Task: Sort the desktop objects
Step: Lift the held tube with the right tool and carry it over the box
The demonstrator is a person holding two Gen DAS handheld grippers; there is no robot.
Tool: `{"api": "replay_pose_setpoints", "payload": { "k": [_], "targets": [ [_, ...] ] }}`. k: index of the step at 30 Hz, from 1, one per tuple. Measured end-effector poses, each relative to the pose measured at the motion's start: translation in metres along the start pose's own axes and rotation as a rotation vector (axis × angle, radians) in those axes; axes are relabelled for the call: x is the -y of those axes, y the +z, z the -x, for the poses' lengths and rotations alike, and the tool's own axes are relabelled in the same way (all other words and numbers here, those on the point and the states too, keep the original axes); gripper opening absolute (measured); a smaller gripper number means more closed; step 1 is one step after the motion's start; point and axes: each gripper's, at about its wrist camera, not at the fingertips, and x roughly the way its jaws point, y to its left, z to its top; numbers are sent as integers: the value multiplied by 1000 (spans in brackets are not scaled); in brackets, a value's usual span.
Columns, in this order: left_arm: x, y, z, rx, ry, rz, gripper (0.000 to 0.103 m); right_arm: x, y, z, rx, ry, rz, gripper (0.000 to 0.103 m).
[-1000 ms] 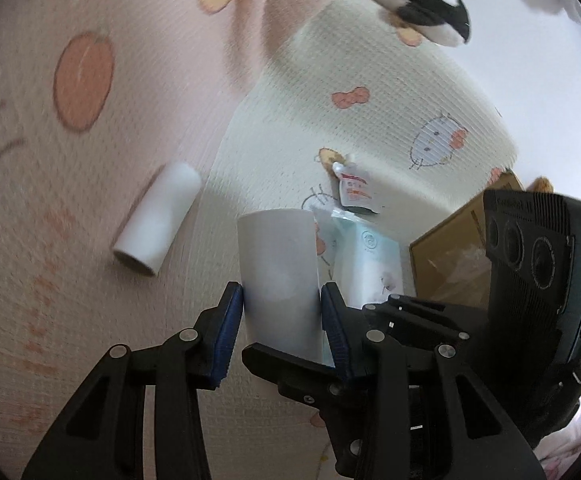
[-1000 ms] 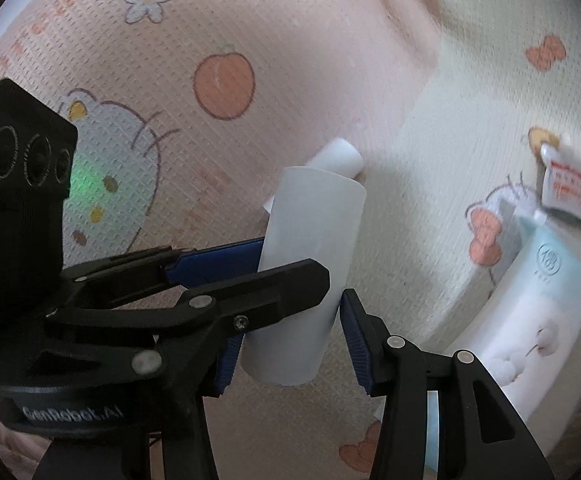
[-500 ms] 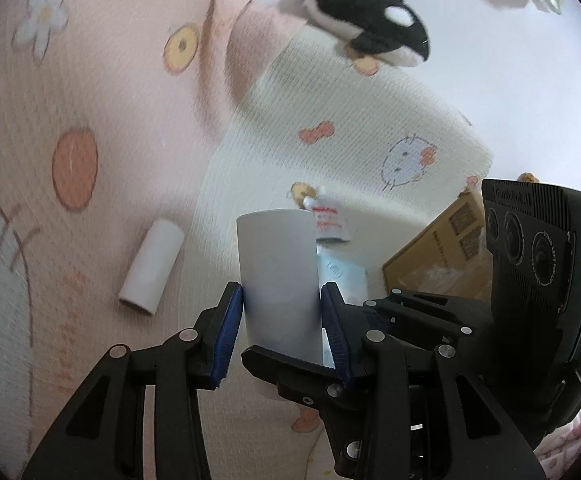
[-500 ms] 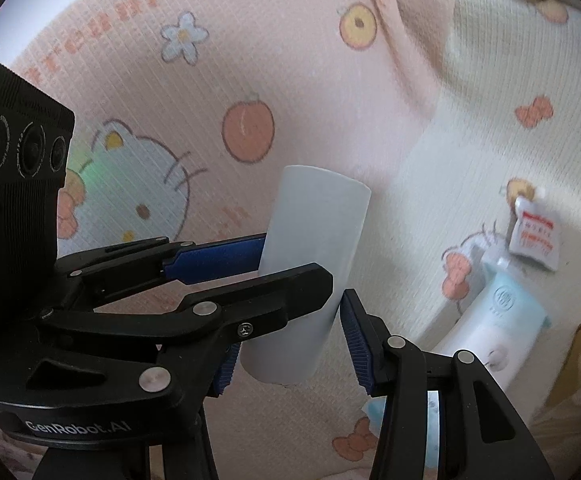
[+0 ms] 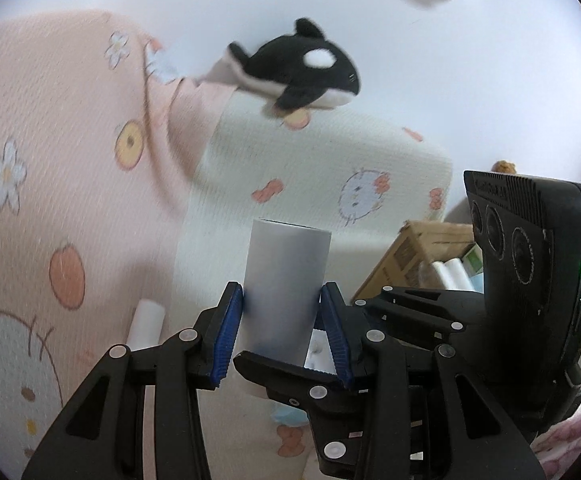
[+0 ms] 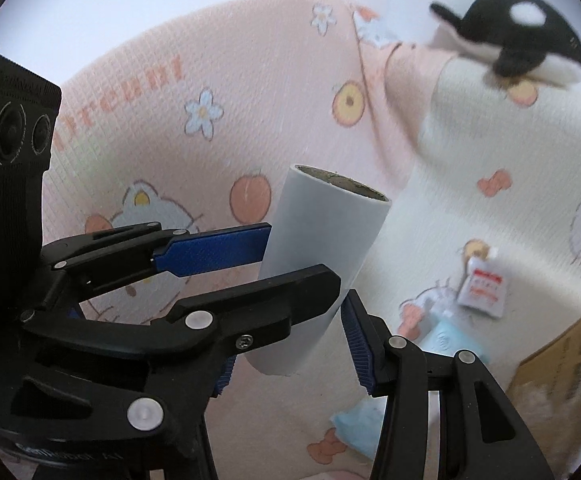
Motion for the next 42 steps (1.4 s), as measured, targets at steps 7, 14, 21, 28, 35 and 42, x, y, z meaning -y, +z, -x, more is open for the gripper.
{"api": "replay_pose_setpoints", "payload": {
  "k": [7,14,21,28,35,42],
  "targets": [
    [23,16,9,32,-39,-40,44,1,9,34,50,-44,32,46],
    [50,26,10,47,-46,-112,44,13,7,61,78,-87,34,46],
    [79,42,-4,38,-84,-165,44,36,9,82,104,-129,-4,46],
    [112,50,-24,12,-131,-203,44,64,1,104,115,-189,-54,46],
    [156,60,-42,-23,-190,-271,44,96,-11,137,127,-252,-114,46],
    [201,67,-57,-43,-252,-330,44,125,-21,172,141,-327,-158,46]
  ]
}}
